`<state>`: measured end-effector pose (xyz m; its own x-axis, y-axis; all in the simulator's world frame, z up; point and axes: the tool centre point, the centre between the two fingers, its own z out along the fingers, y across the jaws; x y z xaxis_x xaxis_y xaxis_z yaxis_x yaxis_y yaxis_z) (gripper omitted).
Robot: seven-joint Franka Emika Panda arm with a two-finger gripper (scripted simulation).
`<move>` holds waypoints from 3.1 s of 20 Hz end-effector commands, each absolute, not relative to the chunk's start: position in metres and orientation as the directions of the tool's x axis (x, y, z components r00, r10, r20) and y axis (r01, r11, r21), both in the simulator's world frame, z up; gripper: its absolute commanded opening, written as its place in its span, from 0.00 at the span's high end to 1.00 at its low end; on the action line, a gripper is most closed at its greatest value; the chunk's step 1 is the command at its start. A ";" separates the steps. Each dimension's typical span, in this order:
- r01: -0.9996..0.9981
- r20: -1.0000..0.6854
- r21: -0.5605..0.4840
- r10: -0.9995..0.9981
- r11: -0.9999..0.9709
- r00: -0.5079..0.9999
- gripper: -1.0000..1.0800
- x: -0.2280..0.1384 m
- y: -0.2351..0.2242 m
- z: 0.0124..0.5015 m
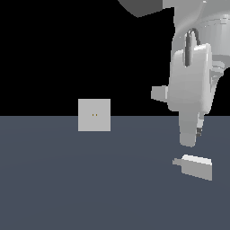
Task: Plug the charger into the wall socket.
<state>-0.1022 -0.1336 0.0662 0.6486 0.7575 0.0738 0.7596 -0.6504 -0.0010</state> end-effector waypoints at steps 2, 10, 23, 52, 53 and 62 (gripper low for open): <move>0.774 0.076 0.000 0.772 -0.633 0.631 0.04 -0.102 -0.138 0.063; 0.779 0.076 0.000 0.777 -0.627 0.625 0.04 -0.102 -0.140 0.061; 0.781 0.076 0.000 0.779 -0.624 0.623 0.04 -0.103 -0.140 0.016; 0.714 0.077 0.000 0.712 -0.700 0.698 1.00 -0.103 -0.115 0.022; 0.704 0.077 0.000 0.702 -0.710 0.708 1.00 -0.103 -0.111 0.023; 0.583 0.078 0.000 0.581 -0.812 0.810 1.00 -0.099 -0.071 0.038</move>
<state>-0.1003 -0.0782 0.0356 0.7930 0.6043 0.0774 0.6061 -0.7954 -0.0001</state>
